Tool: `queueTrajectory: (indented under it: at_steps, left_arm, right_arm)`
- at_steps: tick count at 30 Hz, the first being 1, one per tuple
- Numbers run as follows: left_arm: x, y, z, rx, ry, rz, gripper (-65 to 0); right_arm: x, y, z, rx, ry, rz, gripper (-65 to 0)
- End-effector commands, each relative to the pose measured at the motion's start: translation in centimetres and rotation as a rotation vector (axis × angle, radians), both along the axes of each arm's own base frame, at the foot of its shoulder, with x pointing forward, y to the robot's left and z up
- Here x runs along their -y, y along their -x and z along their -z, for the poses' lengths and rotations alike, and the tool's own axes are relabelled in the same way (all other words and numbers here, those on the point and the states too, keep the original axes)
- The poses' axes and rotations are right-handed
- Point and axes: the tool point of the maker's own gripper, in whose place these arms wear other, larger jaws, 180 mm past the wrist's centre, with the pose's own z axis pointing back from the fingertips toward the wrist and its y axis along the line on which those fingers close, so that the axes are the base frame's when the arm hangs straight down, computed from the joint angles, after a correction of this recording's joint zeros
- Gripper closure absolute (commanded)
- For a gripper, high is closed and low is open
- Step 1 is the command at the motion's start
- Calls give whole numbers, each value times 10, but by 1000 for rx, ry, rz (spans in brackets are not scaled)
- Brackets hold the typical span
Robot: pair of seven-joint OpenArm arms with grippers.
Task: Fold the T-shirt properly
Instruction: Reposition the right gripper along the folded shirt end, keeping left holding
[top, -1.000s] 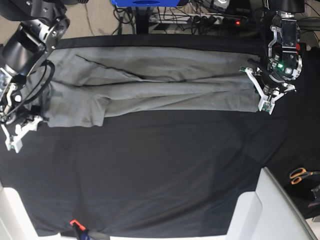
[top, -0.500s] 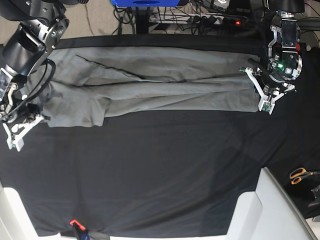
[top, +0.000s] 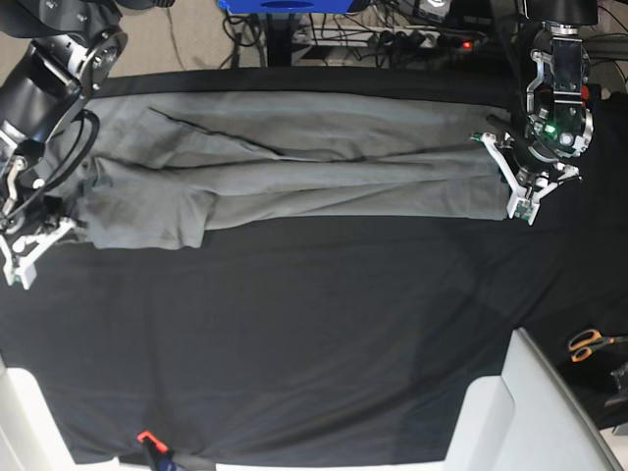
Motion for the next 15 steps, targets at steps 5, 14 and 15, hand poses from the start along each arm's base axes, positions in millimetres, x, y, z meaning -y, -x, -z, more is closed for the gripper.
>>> queueTrajectory:
  at_steps: [5,14,15]
  left_arm:
    - [-11,-10,-12,37,-28,-3,0]
    - [-11,-10,-12,37,-28,-3,0]
    - [-11,-10,-12,37,-28,-3,0]
  right_arm:
    - [21,-19,-17,118,46,91,-15]
    - [29,-13,-1,78,31,169,-15]
    - [30,-14,0,87,32,173,-15]
